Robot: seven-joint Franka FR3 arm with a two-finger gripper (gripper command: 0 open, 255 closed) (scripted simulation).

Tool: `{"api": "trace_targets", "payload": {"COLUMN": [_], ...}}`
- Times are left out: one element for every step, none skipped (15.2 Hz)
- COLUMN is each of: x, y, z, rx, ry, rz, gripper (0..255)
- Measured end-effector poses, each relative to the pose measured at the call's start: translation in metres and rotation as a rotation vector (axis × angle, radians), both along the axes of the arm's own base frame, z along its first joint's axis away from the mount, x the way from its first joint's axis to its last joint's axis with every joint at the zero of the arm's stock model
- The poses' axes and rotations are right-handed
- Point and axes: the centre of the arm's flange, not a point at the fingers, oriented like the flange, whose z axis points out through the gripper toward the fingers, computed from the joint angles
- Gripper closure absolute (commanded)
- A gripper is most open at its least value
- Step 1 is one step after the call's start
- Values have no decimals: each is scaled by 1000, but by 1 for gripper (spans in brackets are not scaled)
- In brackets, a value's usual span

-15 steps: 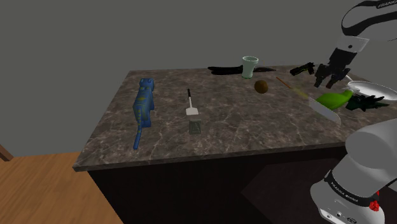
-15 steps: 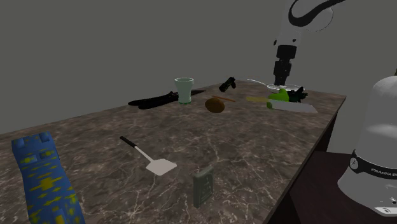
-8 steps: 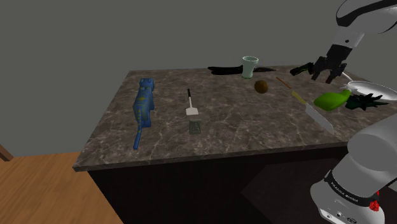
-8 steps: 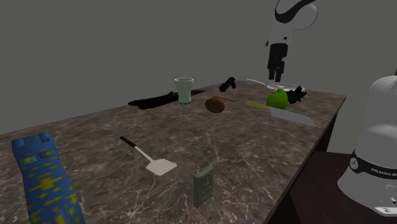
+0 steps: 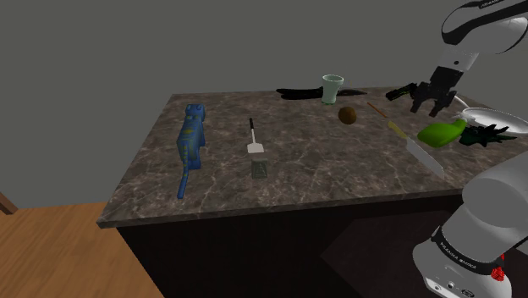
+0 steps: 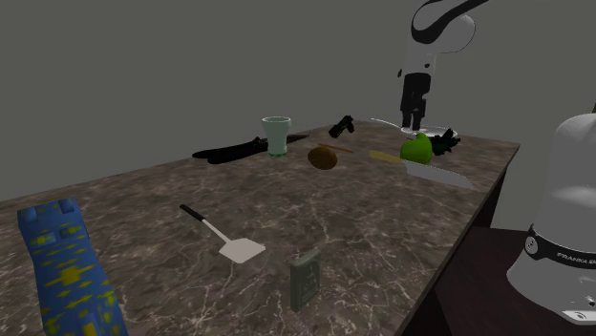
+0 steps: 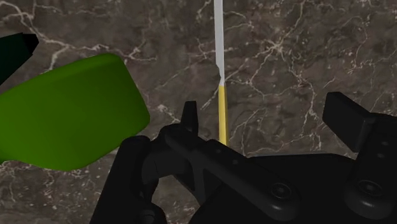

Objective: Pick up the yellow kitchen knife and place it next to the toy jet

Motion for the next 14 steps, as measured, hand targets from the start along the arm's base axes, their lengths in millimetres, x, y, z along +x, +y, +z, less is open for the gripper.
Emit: {"api": "trace_targets", "payload": {"x": [0, 0, 0, 0, 0, 0, 0, 0, 0, 0, 0, 0, 0, 0], "y": [0, 0, 0, 0, 0, 0, 0, 0, 0, 0, 0, 0, 0, 0], "z": [0, 0, 0, 0, 0, 0, 0, 0, 0, 0, 0, 0, 0, 0], "rx": [0, 0, 0, 0, 0, 0, 0, 0, 0, 0, 0, 0, 0, 0], "ry": [0, 0, 0, 0, 0, 0, 0, 0, 0, 0, 0, 0, 0, 0], "rz": [0, 0, 0, 0, 0, 0, 0, 0, 0, 0, 0, 0, 0, 0], "gripper": [0, 0, 255, 255, 255, 255, 255, 255, 255, 255, 255, 255, 0, 0]}}
